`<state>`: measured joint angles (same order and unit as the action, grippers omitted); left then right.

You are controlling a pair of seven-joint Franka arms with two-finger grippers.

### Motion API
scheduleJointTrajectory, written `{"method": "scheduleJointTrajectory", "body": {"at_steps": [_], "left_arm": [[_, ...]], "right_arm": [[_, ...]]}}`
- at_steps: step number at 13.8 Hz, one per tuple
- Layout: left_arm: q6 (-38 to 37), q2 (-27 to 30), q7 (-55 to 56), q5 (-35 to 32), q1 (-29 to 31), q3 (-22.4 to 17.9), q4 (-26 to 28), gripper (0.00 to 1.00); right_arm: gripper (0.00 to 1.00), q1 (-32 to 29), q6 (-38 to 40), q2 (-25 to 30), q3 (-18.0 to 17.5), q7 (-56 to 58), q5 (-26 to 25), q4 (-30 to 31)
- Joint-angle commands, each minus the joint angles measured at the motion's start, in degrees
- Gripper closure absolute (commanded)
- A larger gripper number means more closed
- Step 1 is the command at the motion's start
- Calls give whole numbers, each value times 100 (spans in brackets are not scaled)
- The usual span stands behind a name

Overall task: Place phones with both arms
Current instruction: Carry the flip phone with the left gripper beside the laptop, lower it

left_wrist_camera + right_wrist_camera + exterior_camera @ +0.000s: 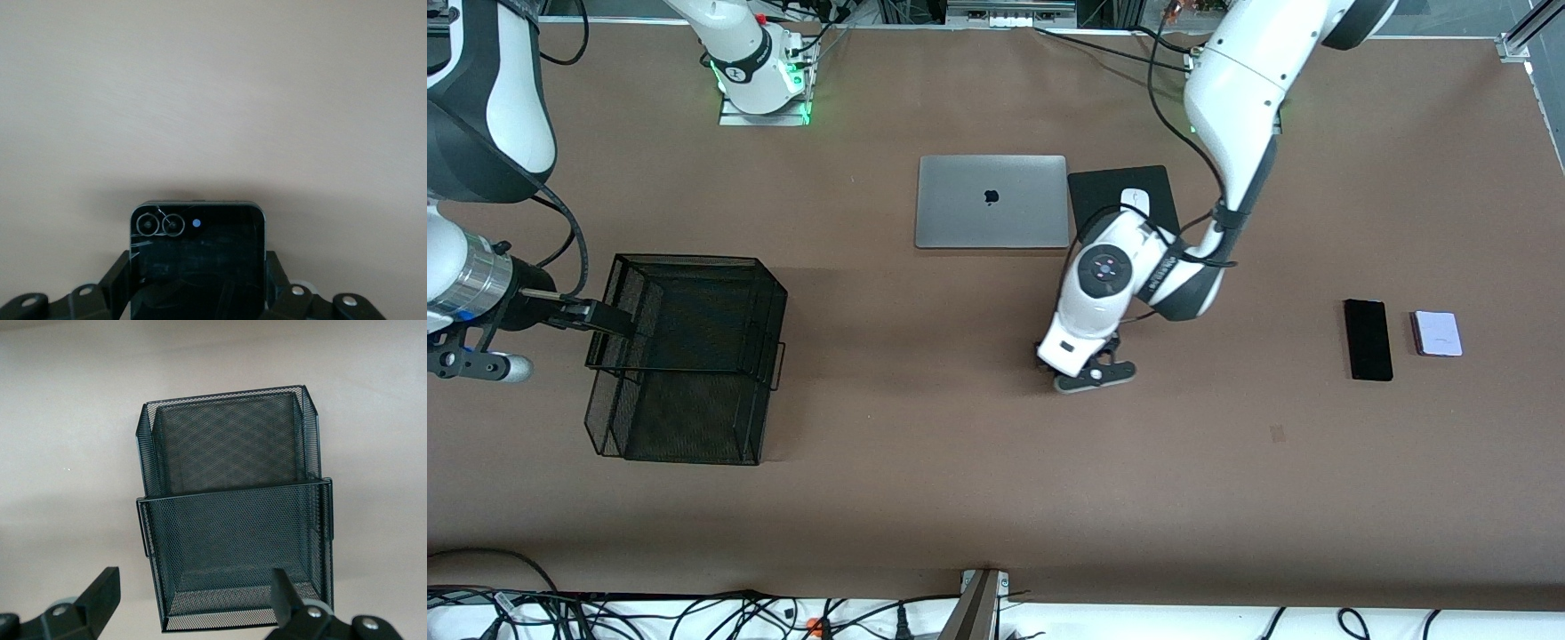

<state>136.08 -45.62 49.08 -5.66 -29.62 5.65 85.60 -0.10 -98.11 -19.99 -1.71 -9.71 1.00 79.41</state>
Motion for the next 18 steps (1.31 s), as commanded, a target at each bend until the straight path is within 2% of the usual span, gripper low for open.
{"method": "scheduleJointTrajectory", "body": {"at_steps": [1,4,6,13,14,15,18], "left_arm": [[-179,-517,40,118,-535,-90,-972,100],[-170,-1079,57,109,-1123,-90,-1798,100],[-170,-1370,110,91,-1362,-125,-2160,100],[-100,-1793,119,56,-1547,-196,-2539,100],[-126,-1793,128,56,-1547,-257,-2540,73],[-126,-1793,232,47,-1565,-327,-2540,1],[-231,-1697,567,65,-1618,-451,-2610,0]], "right_arm": [[0,-60,37,-22,-31,57,102,-75],[0,-60,37,-22,-31,57,102,-75],[0,-60,37,-22,-31,57,102,-75],[0,-52,37,-22,-31,57,102,-75],[0,-43,37,-14,-31,57,93,-75],[0,-51,37,-22,-31,57,93,-75],[0,-43,-41,-22,-31,57,102,-75]]}}
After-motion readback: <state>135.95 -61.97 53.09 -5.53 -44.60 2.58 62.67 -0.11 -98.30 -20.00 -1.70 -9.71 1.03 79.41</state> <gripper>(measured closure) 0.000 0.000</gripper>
